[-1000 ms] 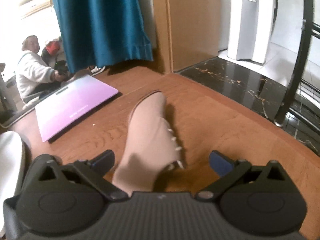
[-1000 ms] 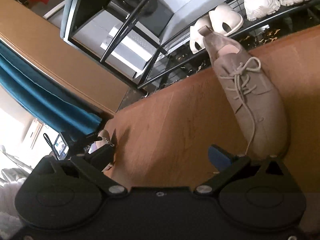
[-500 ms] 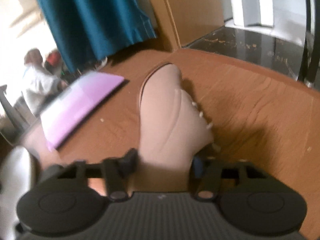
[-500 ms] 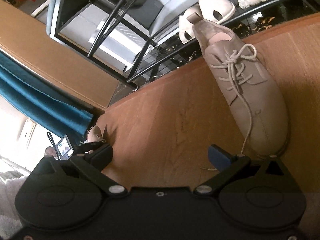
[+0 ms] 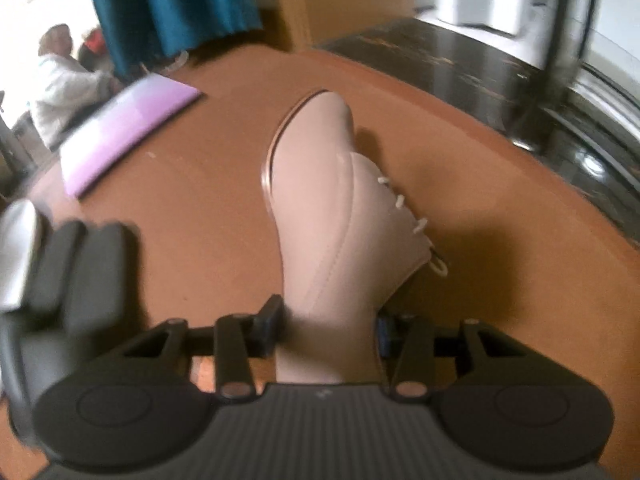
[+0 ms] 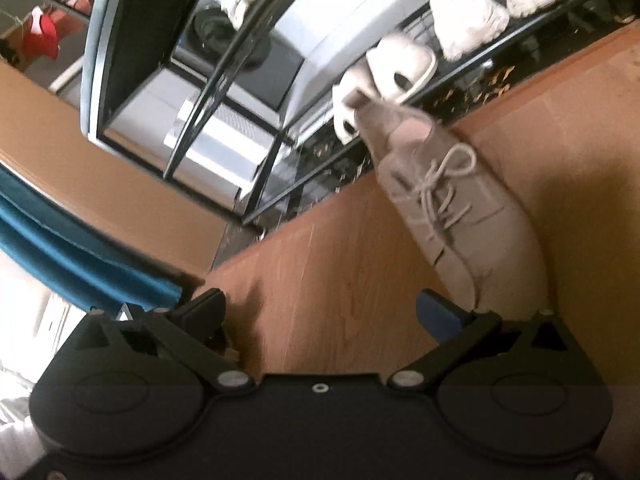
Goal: Organize scattered shoes
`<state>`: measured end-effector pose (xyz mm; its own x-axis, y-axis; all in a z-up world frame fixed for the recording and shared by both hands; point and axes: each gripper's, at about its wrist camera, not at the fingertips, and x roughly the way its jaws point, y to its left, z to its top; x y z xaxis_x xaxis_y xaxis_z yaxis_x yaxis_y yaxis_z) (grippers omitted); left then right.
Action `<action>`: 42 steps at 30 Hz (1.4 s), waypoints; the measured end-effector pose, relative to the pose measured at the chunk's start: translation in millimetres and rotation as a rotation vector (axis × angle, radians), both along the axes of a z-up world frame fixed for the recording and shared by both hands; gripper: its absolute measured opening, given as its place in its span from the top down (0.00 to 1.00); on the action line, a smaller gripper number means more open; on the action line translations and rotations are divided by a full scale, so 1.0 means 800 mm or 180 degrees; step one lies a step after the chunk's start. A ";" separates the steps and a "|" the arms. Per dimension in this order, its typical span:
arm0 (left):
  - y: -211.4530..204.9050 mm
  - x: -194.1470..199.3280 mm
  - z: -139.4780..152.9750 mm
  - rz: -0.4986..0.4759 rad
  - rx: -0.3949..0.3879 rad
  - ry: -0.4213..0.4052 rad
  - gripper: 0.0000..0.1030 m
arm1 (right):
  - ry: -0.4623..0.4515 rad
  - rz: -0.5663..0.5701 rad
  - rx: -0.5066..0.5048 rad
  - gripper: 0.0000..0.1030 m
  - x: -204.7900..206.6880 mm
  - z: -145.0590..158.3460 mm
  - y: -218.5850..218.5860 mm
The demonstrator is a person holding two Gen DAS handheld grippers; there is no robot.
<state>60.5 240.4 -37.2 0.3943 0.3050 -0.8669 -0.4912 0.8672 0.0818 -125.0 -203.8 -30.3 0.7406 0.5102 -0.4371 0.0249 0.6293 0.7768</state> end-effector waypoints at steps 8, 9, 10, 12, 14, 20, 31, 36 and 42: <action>-0.126 0.012 0.035 -0.0629 -0.0527 0.0061 0.67 | -0.0153 -0.0112 0.0089 0.00 -0.013 0.014 -0.018; -0.134 0.010 0.037 -0.0645 -0.0631 0.0013 0.67 | -0.0171 -0.0120 0.0104 0.00 -0.013 0.015 -0.020; -0.138 0.008 0.037 -0.0625 -0.0758 -0.0017 0.66 | -0.0183 -0.0130 0.0115 0.00 -0.013 0.016 -0.021; -0.134 0.002 0.037 -0.0549 -0.0934 -0.0064 0.66 | -0.0218 -0.0161 0.0151 0.00 -0.013 0.018 -0.027; -0.129 -0.005 0.036 -0.0468 -0.1110 -0.0112 0.66 | -0.0231 -0.0181 0.0208 0.00 -0.013 0.020 -0.031; -0.060 -0.033 0.036 0.0181 -0.1332 -0.0169 0.64 | -0.0317 -0.0100 0.0207 0.00 -0.013 0.024 -0.030; 0.000 -0.120 0.102 0.0837 -0.0950 -0.0832 0.01 | -0.0523 0.0155 -0.0945 0.00 -0.004 0.041 0.019; 0.002 -0.166 0.120 0.1306 -0.0817 -0.1252 0.01 | -0.0830 0.0665 -0.1378 0.00 0.041 0.067 0.102; 0.023 -0.195 0.110 0.1738 -0.1048 -0.1528 0.01 | -0.0934 0.1760 -0.1854 0.00 0.123 0.058 0.249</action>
<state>-95.5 258.8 50.7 0.6162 0.3205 -0.7194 -0.7700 0.4368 -0.4650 -26.8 -4.6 16.2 0.5757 0.5851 -0.5712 -0.5550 0.7926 0.2525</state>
